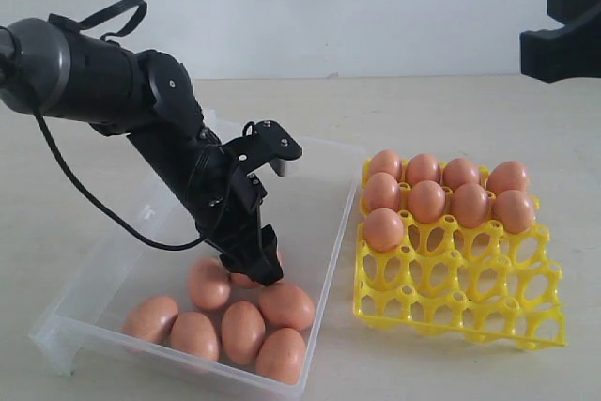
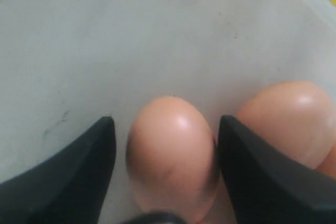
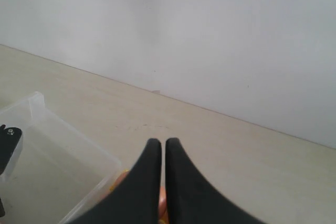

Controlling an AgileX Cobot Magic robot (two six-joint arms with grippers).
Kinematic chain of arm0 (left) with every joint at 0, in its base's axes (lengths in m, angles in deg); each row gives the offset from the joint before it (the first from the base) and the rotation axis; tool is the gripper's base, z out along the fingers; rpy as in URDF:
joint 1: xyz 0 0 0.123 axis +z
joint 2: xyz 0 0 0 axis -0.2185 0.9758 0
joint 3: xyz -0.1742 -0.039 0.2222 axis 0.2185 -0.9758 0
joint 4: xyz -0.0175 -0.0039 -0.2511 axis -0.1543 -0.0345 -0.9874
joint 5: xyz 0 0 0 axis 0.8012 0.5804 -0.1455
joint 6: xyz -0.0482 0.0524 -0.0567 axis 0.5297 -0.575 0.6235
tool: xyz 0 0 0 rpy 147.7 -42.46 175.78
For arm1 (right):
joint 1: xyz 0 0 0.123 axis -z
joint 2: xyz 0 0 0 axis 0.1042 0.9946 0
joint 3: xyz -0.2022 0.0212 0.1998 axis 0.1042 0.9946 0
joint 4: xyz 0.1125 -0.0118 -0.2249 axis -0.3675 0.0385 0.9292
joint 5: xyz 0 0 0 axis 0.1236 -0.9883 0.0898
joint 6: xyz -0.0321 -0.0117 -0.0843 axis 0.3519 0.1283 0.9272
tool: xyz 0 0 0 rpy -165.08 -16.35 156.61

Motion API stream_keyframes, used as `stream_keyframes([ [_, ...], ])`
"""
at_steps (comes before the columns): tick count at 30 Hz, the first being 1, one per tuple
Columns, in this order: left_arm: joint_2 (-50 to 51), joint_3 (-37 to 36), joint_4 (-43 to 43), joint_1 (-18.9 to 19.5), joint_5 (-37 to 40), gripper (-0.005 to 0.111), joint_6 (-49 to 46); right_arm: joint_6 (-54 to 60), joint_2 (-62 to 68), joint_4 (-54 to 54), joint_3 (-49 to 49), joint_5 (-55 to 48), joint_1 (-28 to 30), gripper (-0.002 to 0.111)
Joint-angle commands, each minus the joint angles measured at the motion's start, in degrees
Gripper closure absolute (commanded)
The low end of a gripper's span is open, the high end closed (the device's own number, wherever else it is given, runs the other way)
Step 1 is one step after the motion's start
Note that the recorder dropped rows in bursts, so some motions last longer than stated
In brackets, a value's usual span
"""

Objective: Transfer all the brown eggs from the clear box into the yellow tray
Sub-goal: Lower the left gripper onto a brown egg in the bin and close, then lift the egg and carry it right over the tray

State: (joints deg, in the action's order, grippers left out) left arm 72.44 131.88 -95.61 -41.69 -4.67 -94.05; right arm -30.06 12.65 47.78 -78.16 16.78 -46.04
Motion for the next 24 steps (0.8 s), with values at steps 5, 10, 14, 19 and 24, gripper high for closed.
stream_keyframes([
  [5, 3.30, -0.25, -1.11, -0.32, -2.84, 0.060, 0.87, 0.60, -0.15, 0.01, 0.38, 0.02, 0.15, 0.108],
  [10, 2.21, -0.14, -1.75, -0.32, -6.36, 0.102, 1.05, 0.60, -0.15, 0.01, 0.38, 0.02, 0.15, 0.108],
  [14, -0.10, -0.14, -2.42, -0.32, -9.89, 0.103, 1.14, 0.60, -0.15, 0.01, 0.38, 0.02, 0.15, 0.108],
  [19, -5.77, -0.14, -4.37, -0.32, -14.60, 0.103, -0.70, 0.59, -0.15, 0.01, 0.38, -0.21, 0.15, 0.108],
  [24, -8.85, -0.14, -34.27, -0.32, -12.95, 0.103, -32.20, 0.59, -0.15, 0.01, 0.38, -0.21, 0.15, 0.108],
])
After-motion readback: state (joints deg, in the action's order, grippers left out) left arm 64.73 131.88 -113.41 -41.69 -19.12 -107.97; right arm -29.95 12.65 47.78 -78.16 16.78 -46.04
